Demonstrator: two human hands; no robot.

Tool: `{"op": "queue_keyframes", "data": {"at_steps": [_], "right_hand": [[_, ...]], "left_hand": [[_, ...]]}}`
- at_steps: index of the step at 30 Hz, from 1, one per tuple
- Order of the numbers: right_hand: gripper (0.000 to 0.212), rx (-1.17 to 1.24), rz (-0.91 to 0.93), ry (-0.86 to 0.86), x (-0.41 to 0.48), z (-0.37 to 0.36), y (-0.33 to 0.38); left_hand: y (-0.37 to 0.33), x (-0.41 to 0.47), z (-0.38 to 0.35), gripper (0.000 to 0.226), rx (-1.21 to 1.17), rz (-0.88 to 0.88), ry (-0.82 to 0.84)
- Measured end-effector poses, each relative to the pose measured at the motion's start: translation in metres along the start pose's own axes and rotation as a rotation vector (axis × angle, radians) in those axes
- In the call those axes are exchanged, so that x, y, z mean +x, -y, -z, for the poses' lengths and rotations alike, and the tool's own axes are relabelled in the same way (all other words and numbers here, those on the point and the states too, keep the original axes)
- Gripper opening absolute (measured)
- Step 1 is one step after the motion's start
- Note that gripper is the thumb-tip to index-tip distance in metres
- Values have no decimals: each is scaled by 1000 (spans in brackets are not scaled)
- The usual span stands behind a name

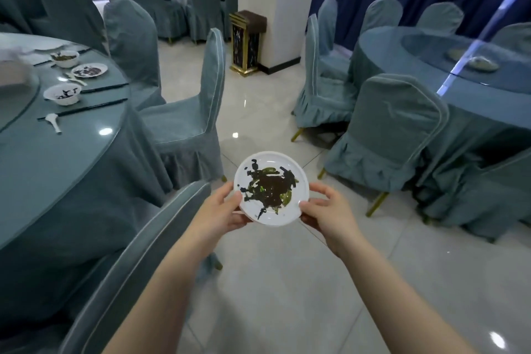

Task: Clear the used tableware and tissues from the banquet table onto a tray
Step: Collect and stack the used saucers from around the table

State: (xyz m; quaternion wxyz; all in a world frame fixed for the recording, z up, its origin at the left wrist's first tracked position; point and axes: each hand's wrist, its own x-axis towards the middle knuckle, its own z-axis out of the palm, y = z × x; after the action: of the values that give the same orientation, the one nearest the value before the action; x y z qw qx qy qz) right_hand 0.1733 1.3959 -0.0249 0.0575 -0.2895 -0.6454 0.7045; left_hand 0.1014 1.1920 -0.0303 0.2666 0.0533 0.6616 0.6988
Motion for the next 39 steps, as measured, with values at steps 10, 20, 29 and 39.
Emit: {"op": "queue_keyframes", "data": {"at_steps": [10, 20, 29, 39], "right_hand": [[25, -134, -68, 0, 130, 28, 42], [20, -264, -44, 76, 277, 9, 128], [17, -186, -108, 298, 406, -65, 166], [14, -331, -142, 741, 556, -209, 192]], "left_hand": [[-20, 151, -28, 40, -286, 56, 7], [-78, 305, 8, 30, -360, 2, -126], [-99, 358, 89, 25, -436, -31, -449], [-124, 391, 160, 28, -517, -143, -941]]}}
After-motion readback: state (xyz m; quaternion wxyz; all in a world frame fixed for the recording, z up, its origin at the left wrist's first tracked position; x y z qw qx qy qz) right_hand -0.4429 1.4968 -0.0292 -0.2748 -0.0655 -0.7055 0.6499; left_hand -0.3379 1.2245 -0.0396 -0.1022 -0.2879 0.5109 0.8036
